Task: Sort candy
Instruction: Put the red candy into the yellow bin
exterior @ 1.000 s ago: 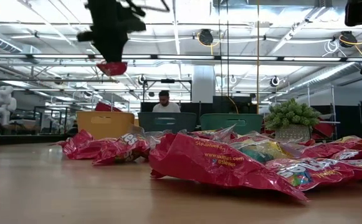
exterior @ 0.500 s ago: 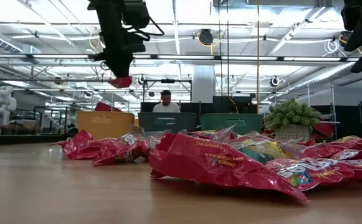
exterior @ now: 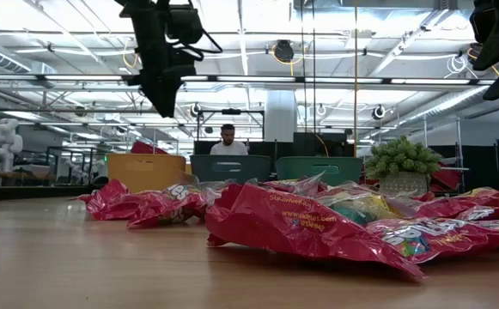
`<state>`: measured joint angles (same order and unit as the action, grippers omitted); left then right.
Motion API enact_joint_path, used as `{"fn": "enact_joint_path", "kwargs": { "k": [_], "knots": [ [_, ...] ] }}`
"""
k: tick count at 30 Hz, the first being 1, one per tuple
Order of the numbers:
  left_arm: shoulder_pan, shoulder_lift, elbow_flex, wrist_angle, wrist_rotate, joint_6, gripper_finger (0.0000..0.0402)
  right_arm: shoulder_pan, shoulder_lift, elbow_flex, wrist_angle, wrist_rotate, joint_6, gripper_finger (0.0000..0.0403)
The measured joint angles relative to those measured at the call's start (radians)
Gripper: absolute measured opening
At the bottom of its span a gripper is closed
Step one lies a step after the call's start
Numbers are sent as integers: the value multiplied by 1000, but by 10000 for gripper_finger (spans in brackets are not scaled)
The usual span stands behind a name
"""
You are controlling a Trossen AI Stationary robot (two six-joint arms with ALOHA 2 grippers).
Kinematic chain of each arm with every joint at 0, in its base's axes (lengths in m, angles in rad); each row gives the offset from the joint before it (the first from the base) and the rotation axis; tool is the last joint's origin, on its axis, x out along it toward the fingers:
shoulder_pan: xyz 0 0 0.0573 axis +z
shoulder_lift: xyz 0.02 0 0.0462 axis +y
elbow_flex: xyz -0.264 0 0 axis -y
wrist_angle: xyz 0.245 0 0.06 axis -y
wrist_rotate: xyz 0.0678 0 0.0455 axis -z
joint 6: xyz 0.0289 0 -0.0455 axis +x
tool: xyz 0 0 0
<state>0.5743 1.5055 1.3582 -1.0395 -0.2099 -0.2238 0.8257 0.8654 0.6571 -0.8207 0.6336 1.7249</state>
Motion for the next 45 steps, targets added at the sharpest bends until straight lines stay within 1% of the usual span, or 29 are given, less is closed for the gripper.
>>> {"fn": "enact_joint_path", "kwargs": {
  "k": [5,8,11,15,20,23,27,32,36,38,40,43,45],
  "knots": [
    [-15,0,0,-5,5,-7,116,0,0,0,0,0,-9,194],
    [-30,0,0,-5,40,-44,116,0,0,0,0,0,-11,194],
    [-58,-13,-1,1,48,-60,116,0,0,0,0,-1,-12,194],
    [-121,-60,-1,6,50,-116,116,0,0,0,0,-1,-20,194],
    [-244,-157,-48,39,50,-222,116,0,0,0,0,-5,-46,194],
    [-340,-207,-81,39,40,-324,116,0,0,0,1,-6,-67,194],
    [-493,-248,-124,40,-31,-500,116,0,0,0,1,-7,-98,194],
    [-693,-239,-156,46,-115,-710,116,0,0,0,1,-6,-152,194],
    [-822,-205,-205,71,-171,-867,116,0,0,0,1,-6,-199,194],
    [-871,-184,-235,101,-192,-933,116,0,0,0,1,-7,-220,194],
    [-906,-162,-279,167,-199,-994,116,0,0,0,1,-7,-230,194],
    [-937,-130,-353,265,-199,-1086,116,0,0,0,1,-7,-230,194],
    [-943,-108,-397,300,-193,-1156,116,0,0,0,1,-8,-230,194]
  ]
}}
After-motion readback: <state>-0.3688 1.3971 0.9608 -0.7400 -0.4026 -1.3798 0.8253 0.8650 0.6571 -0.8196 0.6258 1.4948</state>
